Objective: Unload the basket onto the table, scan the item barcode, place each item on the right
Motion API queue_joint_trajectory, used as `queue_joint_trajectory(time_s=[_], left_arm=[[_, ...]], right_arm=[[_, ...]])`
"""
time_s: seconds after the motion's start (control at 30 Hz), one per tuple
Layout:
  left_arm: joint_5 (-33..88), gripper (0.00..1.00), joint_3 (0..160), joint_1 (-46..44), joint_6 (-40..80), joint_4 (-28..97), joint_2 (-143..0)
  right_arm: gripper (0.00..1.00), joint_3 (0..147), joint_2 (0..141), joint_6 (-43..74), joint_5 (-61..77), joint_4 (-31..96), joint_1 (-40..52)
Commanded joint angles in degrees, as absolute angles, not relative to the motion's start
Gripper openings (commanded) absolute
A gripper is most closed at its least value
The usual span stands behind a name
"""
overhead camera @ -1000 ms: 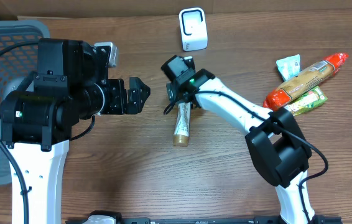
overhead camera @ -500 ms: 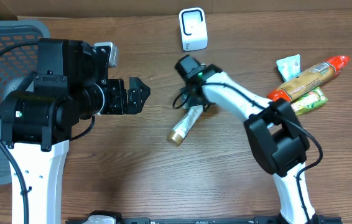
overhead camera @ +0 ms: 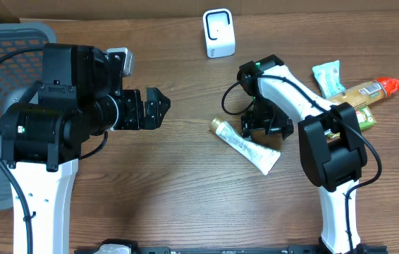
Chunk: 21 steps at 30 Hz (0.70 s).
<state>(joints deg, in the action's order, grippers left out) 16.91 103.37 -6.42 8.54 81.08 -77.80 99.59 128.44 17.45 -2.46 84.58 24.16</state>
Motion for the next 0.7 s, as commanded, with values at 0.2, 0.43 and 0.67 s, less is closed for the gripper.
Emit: queue_joint_trajectory(time_s=[0.2, 0.43, 0.67], left_arm=[[17.4, 1.0, 103.5, -6.9, 7.3, 81.0, -77.9], [17.4, 0.99, 103.5, -6.9, 7.3, 81.0, -77.9], [17.4, 1.0, 103.5, -6.9, 7.3, 81.0, -77.9]], right_arm=[[0.9, 101.0, 126.3, -0.3, 13.9, 82.8, 28.2], [0.91, 105.0, 123.9, 4.8, 14.7, 80.7, 25.0], [0.91, 110.3, 113.4, 6.0, 17.3, 81.5, 21.8]])
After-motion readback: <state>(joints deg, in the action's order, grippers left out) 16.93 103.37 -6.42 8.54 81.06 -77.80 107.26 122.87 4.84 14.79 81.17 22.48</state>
